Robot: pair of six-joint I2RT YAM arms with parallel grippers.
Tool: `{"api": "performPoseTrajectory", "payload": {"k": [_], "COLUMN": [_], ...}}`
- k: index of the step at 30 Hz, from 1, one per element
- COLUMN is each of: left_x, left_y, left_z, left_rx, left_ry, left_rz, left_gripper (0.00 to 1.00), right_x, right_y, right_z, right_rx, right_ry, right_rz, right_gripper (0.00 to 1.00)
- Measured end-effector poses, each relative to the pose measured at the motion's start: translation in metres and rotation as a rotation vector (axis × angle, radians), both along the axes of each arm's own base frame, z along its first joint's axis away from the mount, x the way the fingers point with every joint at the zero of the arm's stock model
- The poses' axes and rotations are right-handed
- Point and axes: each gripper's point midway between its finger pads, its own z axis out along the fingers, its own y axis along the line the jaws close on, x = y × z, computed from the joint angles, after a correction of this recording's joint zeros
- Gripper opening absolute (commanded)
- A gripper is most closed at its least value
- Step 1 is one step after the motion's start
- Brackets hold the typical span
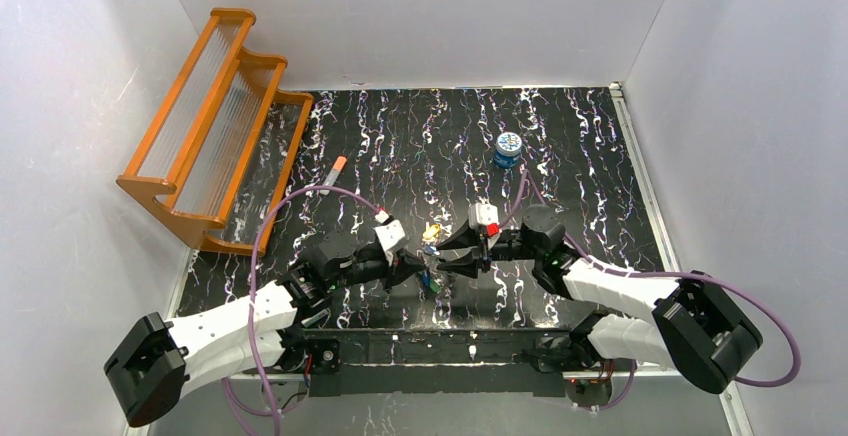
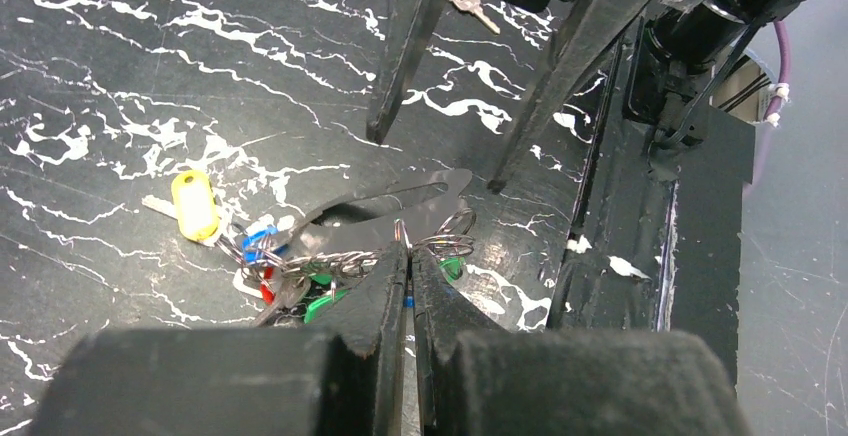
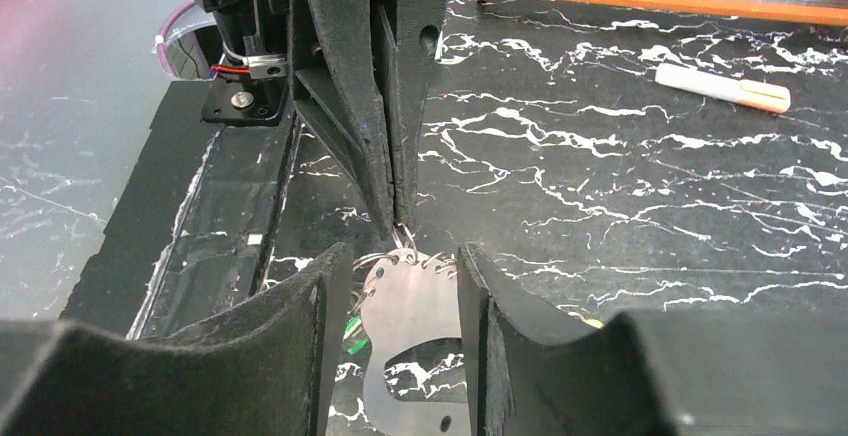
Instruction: Put the keys on the keyring
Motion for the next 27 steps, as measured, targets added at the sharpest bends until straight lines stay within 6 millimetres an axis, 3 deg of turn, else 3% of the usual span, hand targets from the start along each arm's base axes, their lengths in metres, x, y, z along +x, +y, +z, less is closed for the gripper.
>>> {"api": "performPoseTrajectory", "payload": {"k": [8, 21, 27], "left_x": [-0.003, -0.010, -0.012], "left_y": [-0.001, -0.003, -0.003], "left_z": [0.006, 0.010, 0.011], "left_rx": [-0.010, -0.023, -0.026], "left_ry": [-0.032, -0.047, -0.047], "left_rz": [-0.030, -0.074, -0.090], "left_gripper": [0.00, 0.00, 0.00], "right_x": [0.000, -0.002, -0.005], "right_y": [0.008, 0.014, 0.015], "right_z": [-0.002, -0.019, -0.025], "right_rx": [-0.019, -0.066, -0.075], "right_ry": [-0.014, 0.006, 0.018], "right_rz": [0.065, 0.144, 0.173], "right_gripper": [0.46, 0.30, 0.27]}}
